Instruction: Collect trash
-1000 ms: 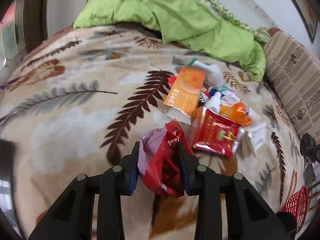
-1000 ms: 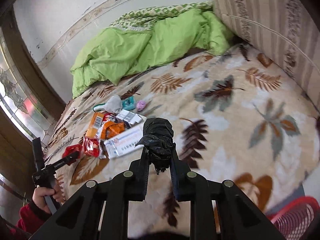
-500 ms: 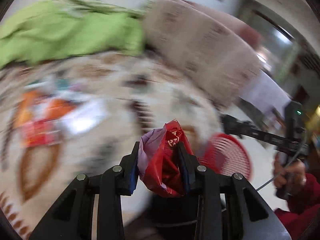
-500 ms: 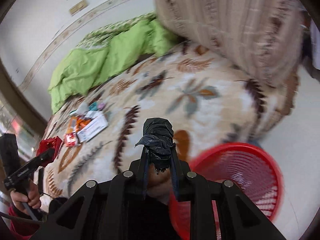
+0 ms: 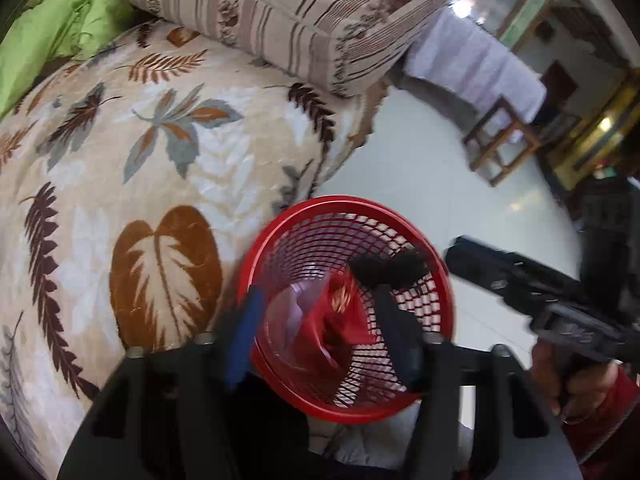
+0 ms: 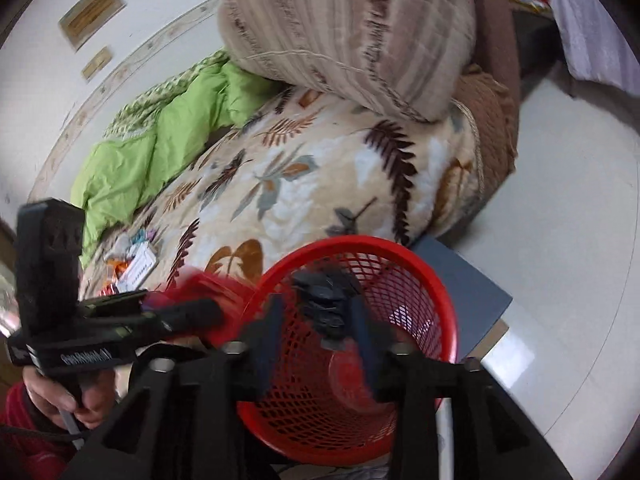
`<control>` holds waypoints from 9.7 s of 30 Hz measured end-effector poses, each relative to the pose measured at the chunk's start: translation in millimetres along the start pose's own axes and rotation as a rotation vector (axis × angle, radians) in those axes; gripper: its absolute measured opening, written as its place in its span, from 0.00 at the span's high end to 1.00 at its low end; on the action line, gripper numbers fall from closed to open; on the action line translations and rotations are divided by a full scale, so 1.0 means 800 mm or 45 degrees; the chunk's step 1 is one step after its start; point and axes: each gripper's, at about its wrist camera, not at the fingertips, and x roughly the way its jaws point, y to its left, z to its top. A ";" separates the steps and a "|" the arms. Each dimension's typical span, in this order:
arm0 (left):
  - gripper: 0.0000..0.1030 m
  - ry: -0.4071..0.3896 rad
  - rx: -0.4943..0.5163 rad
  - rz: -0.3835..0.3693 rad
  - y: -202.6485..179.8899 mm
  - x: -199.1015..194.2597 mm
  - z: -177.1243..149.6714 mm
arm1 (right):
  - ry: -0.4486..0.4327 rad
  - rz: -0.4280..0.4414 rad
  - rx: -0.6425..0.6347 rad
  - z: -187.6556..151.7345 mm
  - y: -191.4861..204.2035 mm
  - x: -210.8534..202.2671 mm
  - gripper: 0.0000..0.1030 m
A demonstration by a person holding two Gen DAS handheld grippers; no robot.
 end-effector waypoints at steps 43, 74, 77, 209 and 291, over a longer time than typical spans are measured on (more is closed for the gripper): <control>0.35 -0.521 -0.602 0.532 0.237 -0.280 -0.206 | -0.046 0.339 -0.522 0.025 0.251 0.070 0.33; 0.31 -0.506 -0.944 0.643 0.392 -0.288 -0.279 | 0.782 0.715 -0.794 -0.055 0.436 0.304 0.44; 0.31 -0.500 -0.984 0.631 0.402 -0.283 -0.276 | 0.588 0.654 -0.979 -0.051 0.453 0.276 0.40; 0.47 -0.596 -0.785 1.165 0.291 -0.230 -0.251 | 0.139 0.424 -0.719 -0.079 0.414 0.231 0.47; 0.47 -0.671 -0.571 0.927 0.239 -0.252 -0.205 | 0.188 0.465 -0.487 -0.040 0.340 0.171 0.47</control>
